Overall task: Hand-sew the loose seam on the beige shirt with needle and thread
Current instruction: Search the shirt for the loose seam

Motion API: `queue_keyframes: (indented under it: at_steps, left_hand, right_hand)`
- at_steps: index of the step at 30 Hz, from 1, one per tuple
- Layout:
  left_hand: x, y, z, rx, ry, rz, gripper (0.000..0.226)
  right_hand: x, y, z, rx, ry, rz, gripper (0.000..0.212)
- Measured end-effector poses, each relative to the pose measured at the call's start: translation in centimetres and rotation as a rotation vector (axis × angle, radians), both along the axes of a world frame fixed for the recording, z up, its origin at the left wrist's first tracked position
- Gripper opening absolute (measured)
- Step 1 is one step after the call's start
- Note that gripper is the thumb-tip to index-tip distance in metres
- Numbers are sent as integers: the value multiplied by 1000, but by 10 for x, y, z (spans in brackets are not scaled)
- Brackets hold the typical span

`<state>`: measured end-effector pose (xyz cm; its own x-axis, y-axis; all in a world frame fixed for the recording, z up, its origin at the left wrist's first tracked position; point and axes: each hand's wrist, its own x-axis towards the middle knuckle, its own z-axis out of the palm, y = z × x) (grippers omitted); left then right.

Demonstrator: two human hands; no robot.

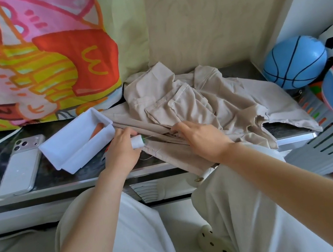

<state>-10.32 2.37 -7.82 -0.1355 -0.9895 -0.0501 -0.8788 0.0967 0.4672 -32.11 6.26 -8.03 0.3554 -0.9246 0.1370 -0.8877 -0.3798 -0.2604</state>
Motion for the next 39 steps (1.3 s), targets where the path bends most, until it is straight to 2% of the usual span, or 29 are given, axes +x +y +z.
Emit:
queue_keyframes:
  at_steps: [6,12,14,16,18,19,22,27,31,36,39]
  left_hand:
    - [16,-1,-5,-9,85,43,28]
    - [36,1,-1,-132,116,204,49]
    - [40,4,1,-172,134,213,50]
    - [44,6,2,-193,191,199,35]
    - [47,8,3,-185,222,177,14]
    - [47,9,3,-171,230,167,11]
    - [46,12,3,-110,283,143,20]
    - [39,15,4,-8,342,87,16]
    - [30,17,9,-133,358,74,6]
    - [18,15,8,-208,372,27,21]
    - [12,12,5,-226,339,-2,25]
  right_hand:
    - [24,-6,-7,55,88,21,47]
    - [56,-12,1,124,223,3,29]
    - [64,-12,1,125,227,-20,24]
    - [70,-12,-3,89,236,-56,19]
    - [71,-14,-3,86,235,-82,22]
    - [70,-15,-2,100,232,-86,24]
    - [68,-20,5,94,220,-85,32]
    - [63,-27,13,-19,182,-112,31]
    - [54,-25,23,-10,141,-99,28]
    - [35,-9,16,-50,172,-101,24]
    - [11,-6,16,-59,158,-133,29]
